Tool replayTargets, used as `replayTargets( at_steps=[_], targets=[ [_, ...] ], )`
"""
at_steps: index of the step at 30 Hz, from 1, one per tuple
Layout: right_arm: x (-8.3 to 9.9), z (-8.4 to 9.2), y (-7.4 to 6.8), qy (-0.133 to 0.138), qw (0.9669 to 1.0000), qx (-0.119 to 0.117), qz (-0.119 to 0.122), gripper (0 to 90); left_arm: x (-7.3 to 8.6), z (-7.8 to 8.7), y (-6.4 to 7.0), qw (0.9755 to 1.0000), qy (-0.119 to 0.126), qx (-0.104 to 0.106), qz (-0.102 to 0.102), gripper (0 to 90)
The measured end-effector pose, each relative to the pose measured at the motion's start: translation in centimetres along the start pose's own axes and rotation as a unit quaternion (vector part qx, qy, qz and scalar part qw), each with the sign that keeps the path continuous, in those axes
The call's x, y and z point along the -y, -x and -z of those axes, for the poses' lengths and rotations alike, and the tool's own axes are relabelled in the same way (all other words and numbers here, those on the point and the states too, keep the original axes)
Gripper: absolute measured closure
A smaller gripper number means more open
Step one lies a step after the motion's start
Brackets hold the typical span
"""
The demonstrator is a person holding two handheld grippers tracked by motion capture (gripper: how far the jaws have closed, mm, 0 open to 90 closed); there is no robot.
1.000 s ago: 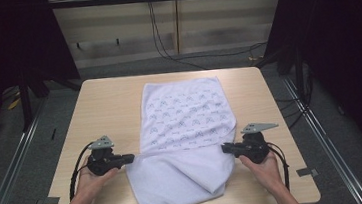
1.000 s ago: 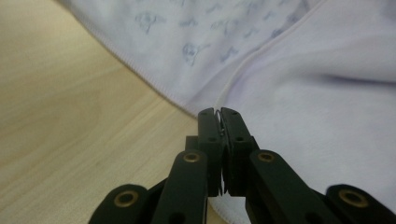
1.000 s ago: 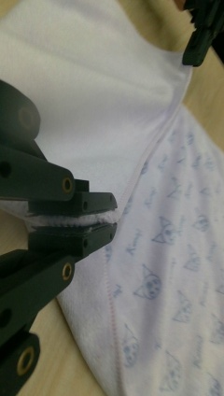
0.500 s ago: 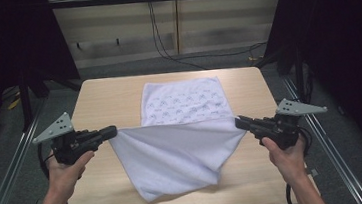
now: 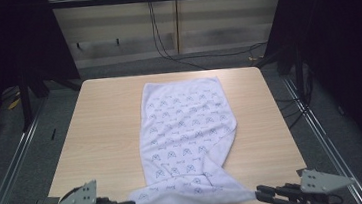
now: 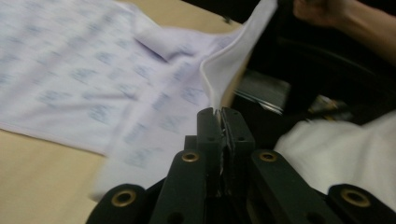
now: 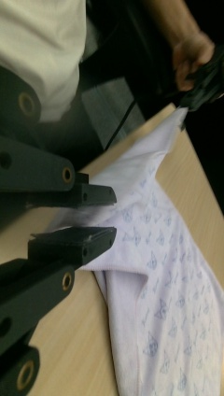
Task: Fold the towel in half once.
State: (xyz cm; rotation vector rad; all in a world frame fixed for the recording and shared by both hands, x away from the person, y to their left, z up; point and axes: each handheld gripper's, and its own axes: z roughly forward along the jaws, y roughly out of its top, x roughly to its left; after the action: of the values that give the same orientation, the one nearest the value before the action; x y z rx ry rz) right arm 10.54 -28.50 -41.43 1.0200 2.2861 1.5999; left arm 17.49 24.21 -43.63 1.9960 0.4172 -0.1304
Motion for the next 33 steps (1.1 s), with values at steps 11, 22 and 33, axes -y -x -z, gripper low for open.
replayTargets(
  at_steps=[11, 22, 33],
  targets=[
    [-2.1, -7.4, 4.1, -0.038, 0.9987, 0.009, -0.032, 61.9, -3.6, -3.5, -6.4, 0.9988, -0.016, -0.029, 0.035, 61.5],
    [-2.7, -17.1, 8.1, -0.147, 0.9865, 0.017, -0.071, 69.3, -3.0, -11.2, -13.1, 0.9879, -0.119, -0.085, 0.051, 70.5],
    [-1.5, -7.1, 5.8, -0.062, 0.9877, 0.123, -0.075, 88.6, -1.9, -9.3, -12.2, 0.9753, -0.134, -0.170, 0.044, 81.5]
  ],
)
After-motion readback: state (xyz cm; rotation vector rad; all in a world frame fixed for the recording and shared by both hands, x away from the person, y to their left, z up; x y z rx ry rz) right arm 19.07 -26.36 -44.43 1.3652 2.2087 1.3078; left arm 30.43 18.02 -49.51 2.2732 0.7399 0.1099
